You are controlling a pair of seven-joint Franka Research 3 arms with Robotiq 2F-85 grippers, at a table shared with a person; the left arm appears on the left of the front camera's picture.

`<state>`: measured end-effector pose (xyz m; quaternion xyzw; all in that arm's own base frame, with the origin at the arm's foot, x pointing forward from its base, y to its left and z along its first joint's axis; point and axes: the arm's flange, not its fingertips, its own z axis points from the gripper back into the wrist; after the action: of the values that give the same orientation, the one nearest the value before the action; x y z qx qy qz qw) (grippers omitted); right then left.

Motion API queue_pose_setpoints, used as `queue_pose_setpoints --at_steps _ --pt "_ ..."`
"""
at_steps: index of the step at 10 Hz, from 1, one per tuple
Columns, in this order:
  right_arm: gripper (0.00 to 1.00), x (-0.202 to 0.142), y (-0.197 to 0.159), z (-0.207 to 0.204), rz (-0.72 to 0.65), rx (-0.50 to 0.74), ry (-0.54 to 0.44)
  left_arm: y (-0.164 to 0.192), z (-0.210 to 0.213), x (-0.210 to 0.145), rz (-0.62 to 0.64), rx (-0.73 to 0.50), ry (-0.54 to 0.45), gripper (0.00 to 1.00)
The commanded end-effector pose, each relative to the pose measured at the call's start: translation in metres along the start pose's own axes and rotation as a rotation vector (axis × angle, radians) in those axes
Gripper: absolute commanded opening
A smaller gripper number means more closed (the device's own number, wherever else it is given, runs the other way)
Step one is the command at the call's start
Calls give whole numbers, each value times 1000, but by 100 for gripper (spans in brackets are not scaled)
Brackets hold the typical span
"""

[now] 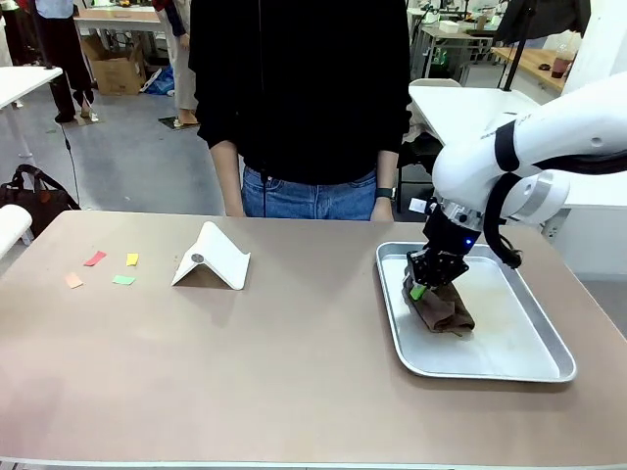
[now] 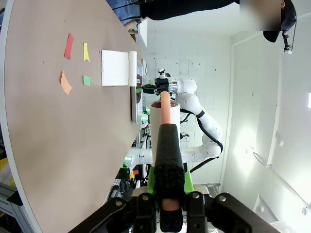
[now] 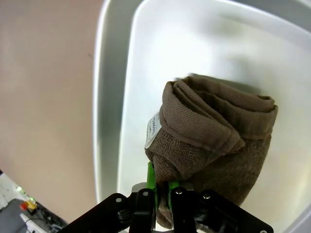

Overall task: Clean the surface of the table.
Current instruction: If a person points to the right, clean the right side of the table with your right hand, and if they point to the left, clean the left side with your left hand.

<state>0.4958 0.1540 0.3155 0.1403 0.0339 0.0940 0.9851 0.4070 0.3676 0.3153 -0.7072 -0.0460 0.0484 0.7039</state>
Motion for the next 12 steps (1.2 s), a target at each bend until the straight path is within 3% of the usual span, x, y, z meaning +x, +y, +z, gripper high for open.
queue_pose_setpoints --at_steps 1,6,12 --pt "10 0 9 -3 47 -6 -17 -5 2 -2 -20 -19 0 0" --pt "10 -10 0 -9 82 -212 40 -5 2 -2 -20 -19 0 0" --pt "10 -24 -49 7 -48 -269 79 -5 2 -2 -20 -19 0 0"
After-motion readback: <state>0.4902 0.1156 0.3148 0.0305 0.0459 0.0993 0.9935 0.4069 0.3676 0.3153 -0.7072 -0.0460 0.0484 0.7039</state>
